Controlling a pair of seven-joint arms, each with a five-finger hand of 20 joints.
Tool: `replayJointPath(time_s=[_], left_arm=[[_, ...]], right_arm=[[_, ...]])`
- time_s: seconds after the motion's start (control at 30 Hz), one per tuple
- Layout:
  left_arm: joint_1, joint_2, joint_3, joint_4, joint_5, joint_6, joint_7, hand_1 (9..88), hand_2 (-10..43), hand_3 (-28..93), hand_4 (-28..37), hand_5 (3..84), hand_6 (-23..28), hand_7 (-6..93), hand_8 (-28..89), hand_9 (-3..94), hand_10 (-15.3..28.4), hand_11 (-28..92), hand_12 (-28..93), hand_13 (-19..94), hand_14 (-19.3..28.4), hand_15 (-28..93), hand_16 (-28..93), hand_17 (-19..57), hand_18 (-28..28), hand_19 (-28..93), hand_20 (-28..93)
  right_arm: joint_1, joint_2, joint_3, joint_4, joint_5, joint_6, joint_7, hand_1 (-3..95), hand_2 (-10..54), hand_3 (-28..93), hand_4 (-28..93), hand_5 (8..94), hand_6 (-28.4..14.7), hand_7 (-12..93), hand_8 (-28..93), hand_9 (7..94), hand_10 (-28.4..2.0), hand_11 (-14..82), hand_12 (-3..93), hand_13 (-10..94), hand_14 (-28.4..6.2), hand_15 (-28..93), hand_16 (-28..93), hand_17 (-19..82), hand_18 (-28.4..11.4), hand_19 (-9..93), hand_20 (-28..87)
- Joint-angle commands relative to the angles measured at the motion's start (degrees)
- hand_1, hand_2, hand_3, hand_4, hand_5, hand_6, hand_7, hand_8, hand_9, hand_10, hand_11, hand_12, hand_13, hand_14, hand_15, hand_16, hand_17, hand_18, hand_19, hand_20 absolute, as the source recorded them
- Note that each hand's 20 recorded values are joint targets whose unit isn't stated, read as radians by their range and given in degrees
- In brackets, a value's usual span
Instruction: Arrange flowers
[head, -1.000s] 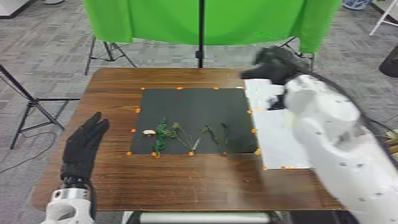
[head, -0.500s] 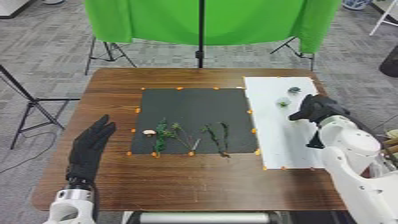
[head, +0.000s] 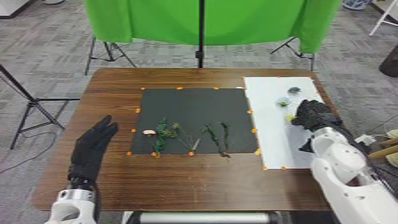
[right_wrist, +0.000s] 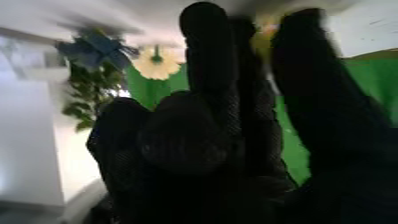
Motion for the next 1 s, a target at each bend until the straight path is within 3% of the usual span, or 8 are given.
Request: replayJointPath(time_s=[0.03, 0.47, 0.7, 0.83, 1.0], left_arm=[[0.9, -0.97, 0.55, 0.02, 0.05, -0.18, -0.49, 21.0, -7.5, 69, -24.1, 43.2, 4.5, 4.1, -6, 44.4, 11.3, 9, 13, 31, 12.7, 8, 0, 2.6, 9.2, 1, 15], [1.5, -0.83, 0.2, -0.24, -0.52, 0.06, -0.28, 20.5, -6.9, 69, -24.3, 43.3, 4.3, 4.3, -6, 44.6, 11.4, 10, 13, 31, 12.7, 8, 0, 2.5, 9.2, 1, 15], [1.4, -0.77, 0.11, -0.17, -0.49, 0.19, -0.45, 20.4, -6.6, 69, -24.4, 43.4, 4.3, 4.4, -6, 44.5, 11.5, 10, 13, 31, 12.8, 8, 0, 2.6, 9.2, 1, 15], [1.5, -0.84, 0.02, -0.16, -0.57, 0.52, -0.36, 20.1, -6.6, 69, -24.5, 43.4, 4.3, 4.3, -6, 44.5, 11.4, 10, 13, 31, 12.8, 8, 0, 2.6, 9.2, 1, 15], [1.5, -1.13, 0.4, -0.21, -0.49, 0.74, -0.09, 19.9, -6.6, 69, -24.6, 43.4, 4.3, 4.3, -6, 44.6, 11.4, 9, 13, 31, 12.7, 8, 0, 2.6, 9.2, 1, 15]], right_arm=[[-0.1, 0.6, -1.6, 2.0, -1.7, -0.2, -1.6, 58.5, -9.5, 54, -17, 80.8, 3.3, 19, 8, 91.0, -9.7, 20.5, 31.9, 91, -1.6, 65, 33, 67, -12.1, 93, 64], [2.9, 4.2, -1.0, -5.1, 1.2, 0.4, -2.2, 60.0, -9.5, 55, -17, 83.6, 2.1, 19, 8, 92.3, -9.9, 21.9, 32.4, 92, -1.3, 65, 33, 68, -12.0, 93, 64], [8.3, 2.7, -7.1, -9.4, 4.4, 0.7, -4.4, 59.6, -9.5, 56, -17, 84.0, 1.8, 19, 8, 92.5, -10.0, 21.8, 32.8, 92, -1.2, 65, 33, 68, -11.9, 93, 64], [15.7, -1.1, -15.8, -7.7, 5.1, 0.5, -6.4, 59.6, -9.5, 56, -17, 84.1, 1.7, 19, 8, 92.5, -10.1, 21.8, 32.9, 92, -1.2, 65, 33, 68, -11.8, 93, 64], [24.2, -9.8, -24.9, -0.8, 2.7, -1.6, -11.4, 59.6, -9.5, 56, -17, 84.0, 1.6, 18, 9, 92.4, -10.1, 21.9, 32.9, 92, -1.1, 65, 33, 68, -11.7, 93, 64]])
